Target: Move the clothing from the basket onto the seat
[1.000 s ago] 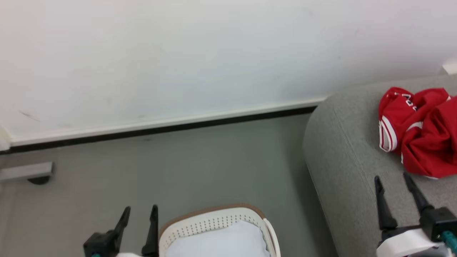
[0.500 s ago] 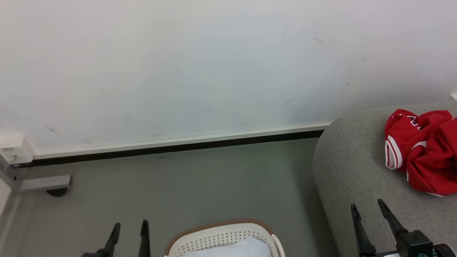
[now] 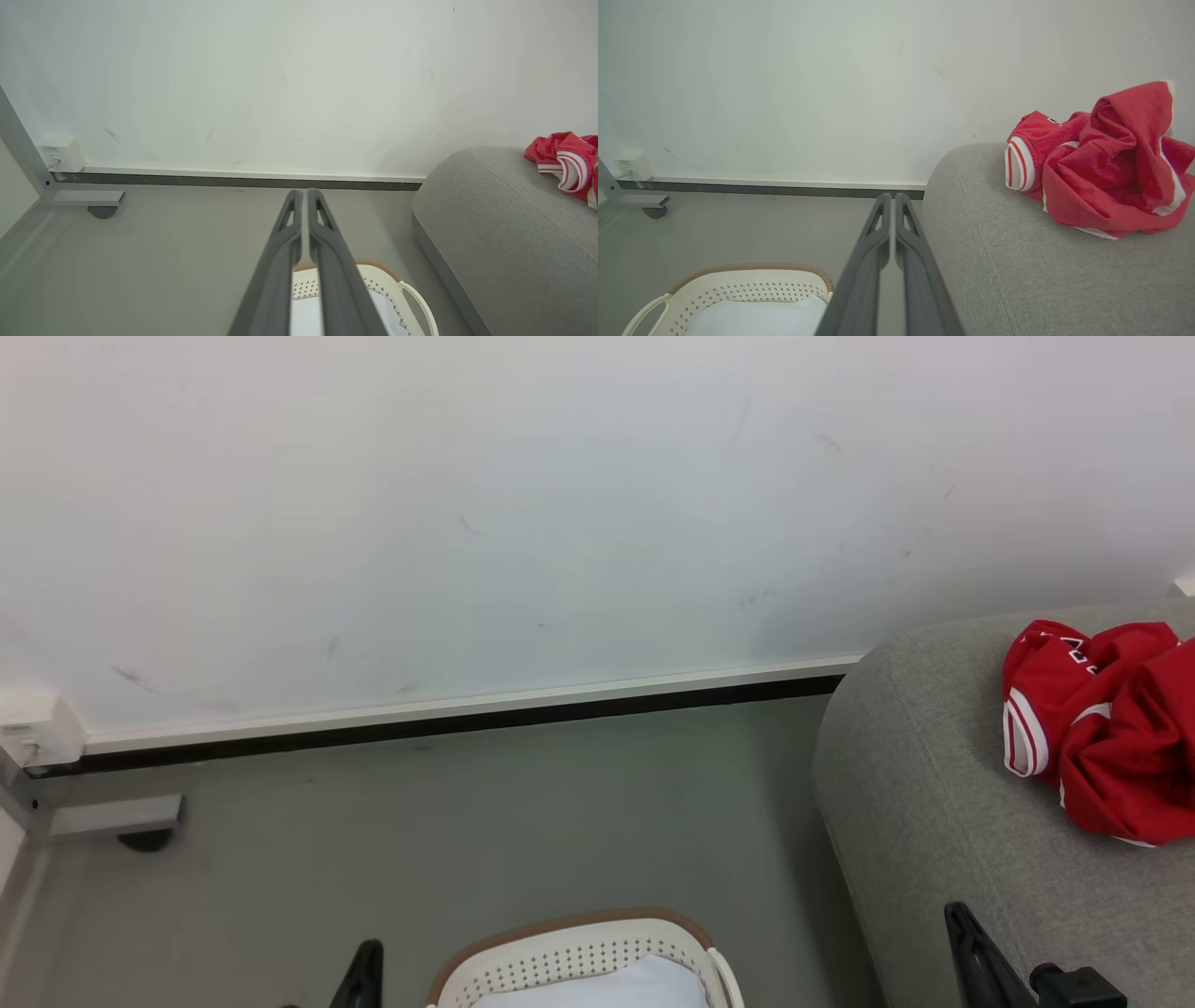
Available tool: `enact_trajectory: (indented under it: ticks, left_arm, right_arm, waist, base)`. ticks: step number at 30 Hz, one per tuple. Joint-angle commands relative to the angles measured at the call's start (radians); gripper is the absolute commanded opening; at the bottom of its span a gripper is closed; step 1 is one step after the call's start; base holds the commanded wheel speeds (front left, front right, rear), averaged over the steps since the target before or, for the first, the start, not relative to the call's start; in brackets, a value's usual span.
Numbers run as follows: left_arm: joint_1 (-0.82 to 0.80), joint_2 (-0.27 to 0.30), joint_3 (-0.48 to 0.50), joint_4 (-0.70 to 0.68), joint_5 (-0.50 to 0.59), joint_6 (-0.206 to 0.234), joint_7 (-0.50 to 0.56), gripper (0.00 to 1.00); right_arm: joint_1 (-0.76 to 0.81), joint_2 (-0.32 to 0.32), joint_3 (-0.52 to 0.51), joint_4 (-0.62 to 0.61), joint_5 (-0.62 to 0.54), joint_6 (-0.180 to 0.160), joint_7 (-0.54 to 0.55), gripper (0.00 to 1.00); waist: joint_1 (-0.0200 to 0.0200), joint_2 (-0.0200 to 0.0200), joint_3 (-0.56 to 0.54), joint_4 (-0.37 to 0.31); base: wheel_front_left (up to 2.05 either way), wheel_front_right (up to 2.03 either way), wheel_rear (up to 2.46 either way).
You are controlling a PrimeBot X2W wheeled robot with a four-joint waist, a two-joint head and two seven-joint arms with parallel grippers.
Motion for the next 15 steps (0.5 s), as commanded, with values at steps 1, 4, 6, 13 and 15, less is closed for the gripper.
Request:
enact_trajectory:
  ticks: [1, 4, 6, 13, 15]
  left_arm:
    - [-0.009, 0.0, 0.01, -0.001, -0.03, -0.004, 0.011, 0.0]
    - [-0.019, -0.003, 0.023, 0.003, -0.087, -0.011, 0.029, 0.0]
    - [-0.025, -0.004, 0.03, 0.003, -0.123, -0.015, 0.039, 0.0]
    - [-0.04, -0.009, 0.053, -0.005, -0.246, -0.023, 0.072, 0.0]
    - [-0.044, -0.011, 0.059, -0.008, -0.28, -0.024, 0.081, 0.0]
  right_arm:
    - [-0.011, -0.001, -0.01, -0.001, 0.032, 0.0, 0.013, 0.0]
    - [-0.018, -0.001, -0.02, -0.002, 0.095, 0.0, 0.032, 0.0]
    - [-0.02, -0.001, -0.024, -0.006, 0.137, 0.0, 0.042, 0.0]
    - [-0.024, -0.002, -0.034, -0.022, 0.275, 0.0, 0.072, 0.0]
    - [-0.025, -0.002, -0.038, -0.025, 0.312, 0.0, 0.08, 0.0]
  waist:
    - [0.0, 0.0, 0.0, 0.002]
    - [0.0, 0.0, 0.001, 0.004]
    - [0.0, 0.0, 0.002, 0.006]
    - [0.0, 0.0, 0.004, 0.013]
    - [0.0, 0.0, 0.005, 0.015]
  base:
    - [0.0, 0.0, 0.0]
    - [0.0, 0.0, 0.0]
    - [0.0, 0.0, 0.0]
    - [0.0, 0.0, 0.0]
    - [0.0, 0.0, 0.0]
